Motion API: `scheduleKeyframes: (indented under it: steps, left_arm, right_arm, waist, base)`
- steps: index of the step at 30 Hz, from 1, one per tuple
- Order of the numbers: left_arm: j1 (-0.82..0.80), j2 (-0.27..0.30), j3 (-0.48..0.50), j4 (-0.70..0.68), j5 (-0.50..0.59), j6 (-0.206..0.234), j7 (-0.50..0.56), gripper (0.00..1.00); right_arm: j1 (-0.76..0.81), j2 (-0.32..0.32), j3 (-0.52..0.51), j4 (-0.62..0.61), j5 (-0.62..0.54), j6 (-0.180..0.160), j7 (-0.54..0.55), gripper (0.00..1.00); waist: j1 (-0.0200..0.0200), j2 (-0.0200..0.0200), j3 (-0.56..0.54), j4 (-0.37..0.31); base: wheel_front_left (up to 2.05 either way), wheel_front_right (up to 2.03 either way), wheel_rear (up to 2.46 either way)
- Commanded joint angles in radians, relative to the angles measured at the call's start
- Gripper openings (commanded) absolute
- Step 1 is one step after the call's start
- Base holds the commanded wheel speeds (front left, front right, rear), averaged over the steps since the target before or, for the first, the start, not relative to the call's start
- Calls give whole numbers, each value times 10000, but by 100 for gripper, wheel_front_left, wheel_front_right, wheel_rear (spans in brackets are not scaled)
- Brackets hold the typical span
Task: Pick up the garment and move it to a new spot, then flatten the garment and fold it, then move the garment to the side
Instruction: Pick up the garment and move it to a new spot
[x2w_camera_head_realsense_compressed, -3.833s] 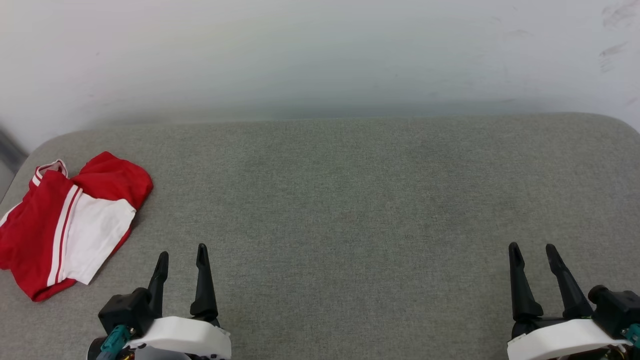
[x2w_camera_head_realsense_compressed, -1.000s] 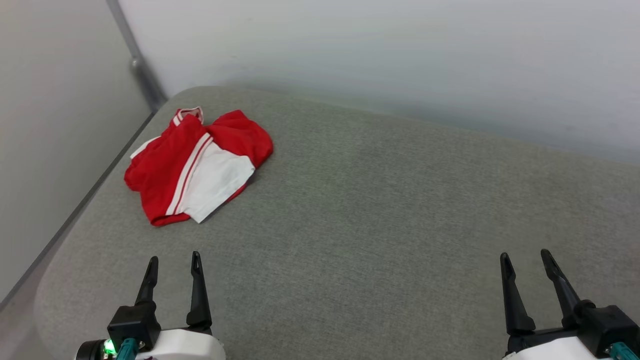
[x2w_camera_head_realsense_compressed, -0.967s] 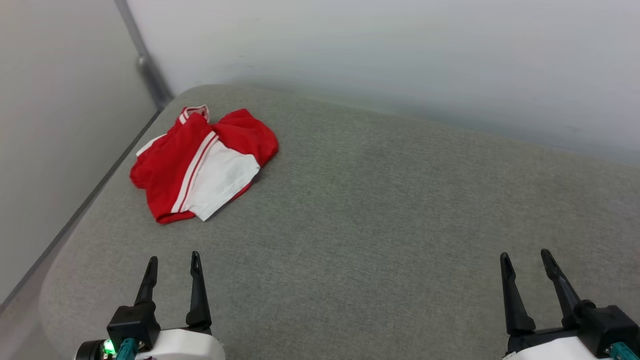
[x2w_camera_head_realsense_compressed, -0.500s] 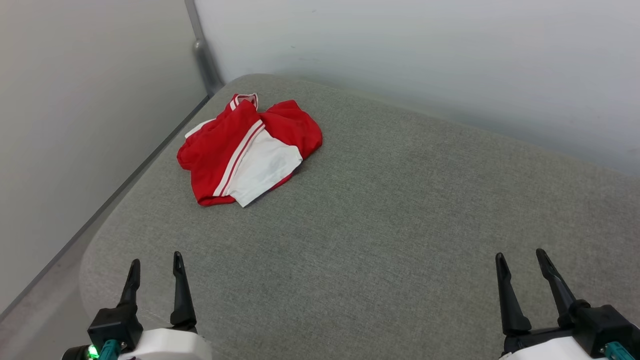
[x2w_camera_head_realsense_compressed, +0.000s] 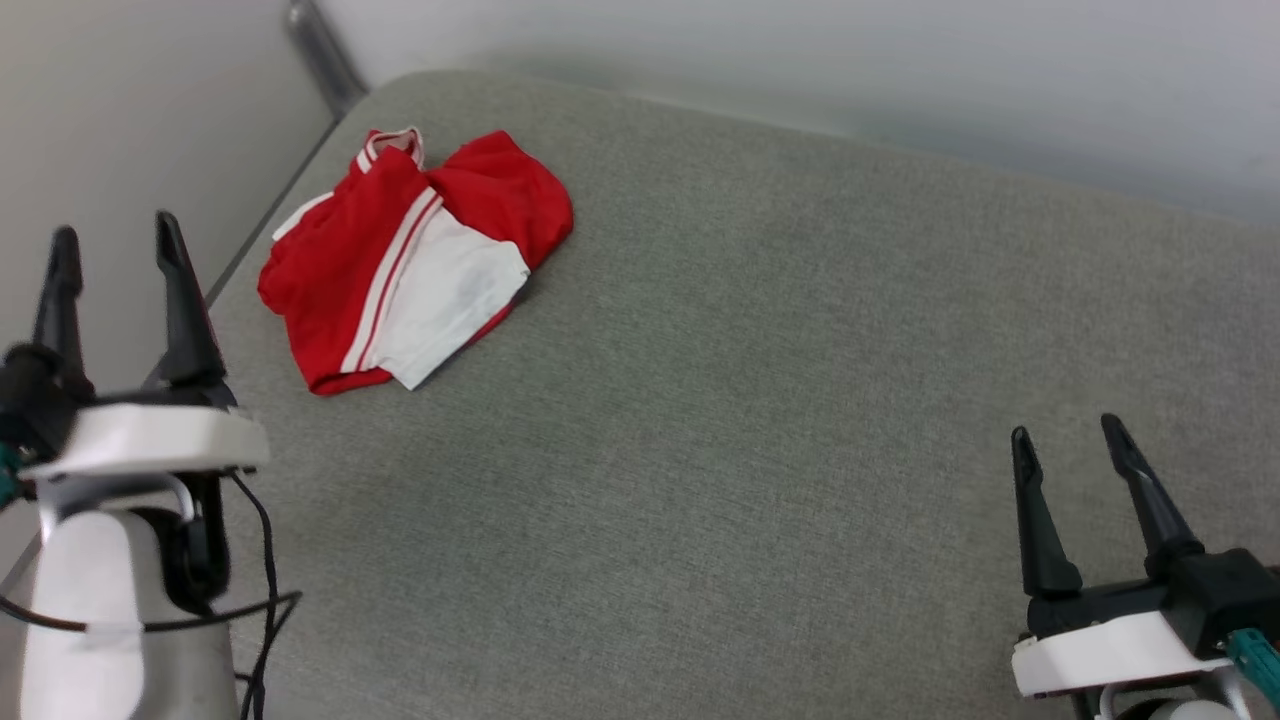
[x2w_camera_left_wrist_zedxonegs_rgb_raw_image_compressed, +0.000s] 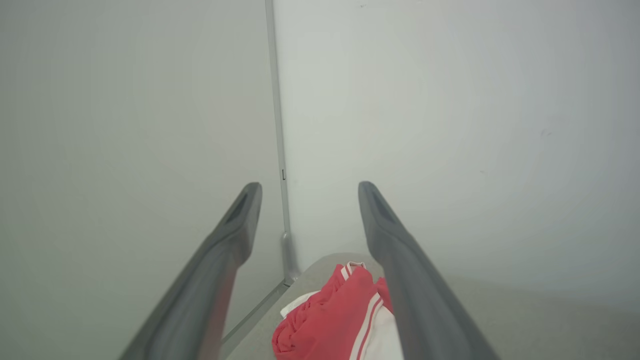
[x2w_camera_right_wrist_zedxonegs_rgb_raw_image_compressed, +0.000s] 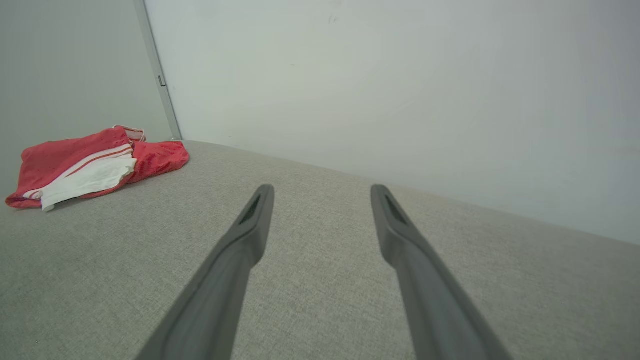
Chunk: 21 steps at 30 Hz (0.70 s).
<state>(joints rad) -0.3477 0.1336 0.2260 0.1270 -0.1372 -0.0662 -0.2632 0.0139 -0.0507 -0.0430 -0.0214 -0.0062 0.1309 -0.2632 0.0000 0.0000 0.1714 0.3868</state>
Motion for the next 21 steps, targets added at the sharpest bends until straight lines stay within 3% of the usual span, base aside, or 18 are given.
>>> scheduleKeyframes:
  steps: [1, 12, 15, 21]
  left_arm:
    - [-443, 128, 112, 200, -123, -115, -25, 100]
    - [-3604, 1961, 11, 2371, -735, -573, 249, 100]
    - [-4206, 2420, -379, 3018, -1139, -619, 818, 100]
    - [-5130, 3907, -2217, 3753, -2517, -617, 2907, 100]
  right_arm:
    - [-242, 8, -54, -107, -154, -3, -25, 100]
    - [-1014, 3, -164, -1112, -1019, -3, -26, 100]
    - [-1262, -38, -79, -1415, -1152, -3, -25, 100]
    - [-1643, -76, 139, -1845, -1192, -3, -25, 100]
  waist:
    - [0, 0, 718, -437]
    - [0, 0, 2647, -1109]
    - [0, 0, 3007, -1251]
    - [0, 0, 3483, -1524]
  base:
    - [0, 0, 0]
    - [0, 0, 0]
    - [0, 0, 0]
    - [0, 0, 0]
